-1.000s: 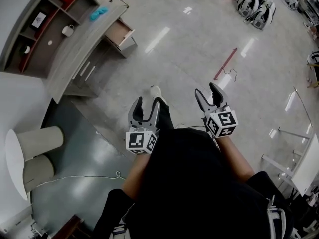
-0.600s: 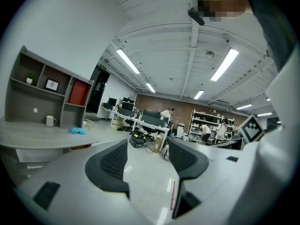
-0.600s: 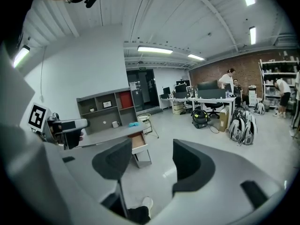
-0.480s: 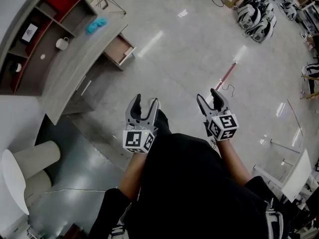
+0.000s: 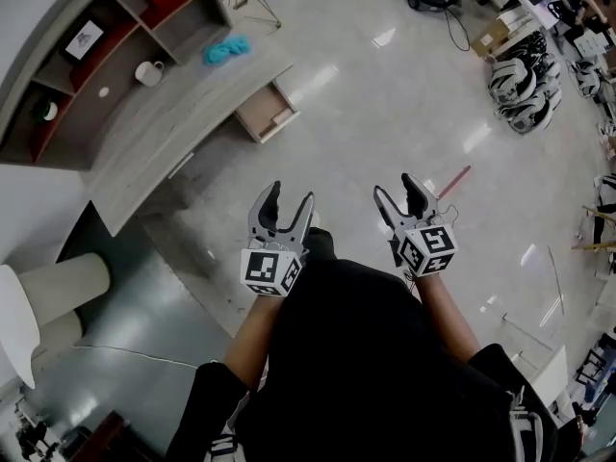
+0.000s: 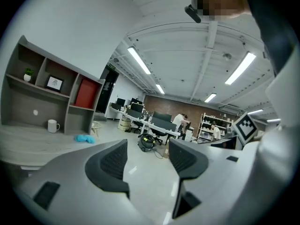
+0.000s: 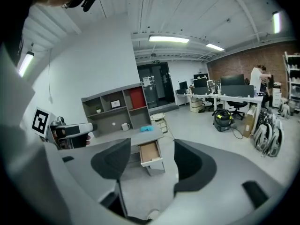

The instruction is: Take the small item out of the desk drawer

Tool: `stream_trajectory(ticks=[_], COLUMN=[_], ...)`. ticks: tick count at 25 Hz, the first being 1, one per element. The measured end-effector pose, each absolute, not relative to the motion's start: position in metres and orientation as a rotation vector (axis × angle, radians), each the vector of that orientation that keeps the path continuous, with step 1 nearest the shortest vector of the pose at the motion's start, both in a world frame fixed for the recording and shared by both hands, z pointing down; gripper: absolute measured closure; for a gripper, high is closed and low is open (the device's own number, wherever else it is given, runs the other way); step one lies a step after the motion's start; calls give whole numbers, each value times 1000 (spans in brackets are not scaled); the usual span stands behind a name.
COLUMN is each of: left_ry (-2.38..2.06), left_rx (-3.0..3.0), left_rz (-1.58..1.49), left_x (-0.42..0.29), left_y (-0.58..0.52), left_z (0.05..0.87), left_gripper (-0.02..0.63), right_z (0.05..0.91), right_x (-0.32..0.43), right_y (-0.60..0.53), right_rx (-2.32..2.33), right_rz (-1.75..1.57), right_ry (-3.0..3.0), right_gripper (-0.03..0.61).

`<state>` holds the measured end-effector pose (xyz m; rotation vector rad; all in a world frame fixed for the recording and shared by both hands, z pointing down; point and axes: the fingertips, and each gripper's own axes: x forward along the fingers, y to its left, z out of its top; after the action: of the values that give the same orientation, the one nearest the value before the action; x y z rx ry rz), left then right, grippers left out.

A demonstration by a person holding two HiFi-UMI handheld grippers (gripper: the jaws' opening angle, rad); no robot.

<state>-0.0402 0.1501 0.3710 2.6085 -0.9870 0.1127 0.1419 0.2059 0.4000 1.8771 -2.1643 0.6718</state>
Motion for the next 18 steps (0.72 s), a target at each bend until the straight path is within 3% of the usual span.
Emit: stream_trajectory(ticks=[10,18], left_ry=[-1062,-1060], left_rx=[2518,2521], left_rz=[152,149], left_x=[-94,-108], left_y=[48,14], left_z=[401,409], left_gripper=[359,359], right_z=[413,426], right_x=[85,72], right_y=[72,53], right_rx=[1707,1671], right_rz=[668,713], right_ry=[-2245,-2214], right_gripper=[298,293])
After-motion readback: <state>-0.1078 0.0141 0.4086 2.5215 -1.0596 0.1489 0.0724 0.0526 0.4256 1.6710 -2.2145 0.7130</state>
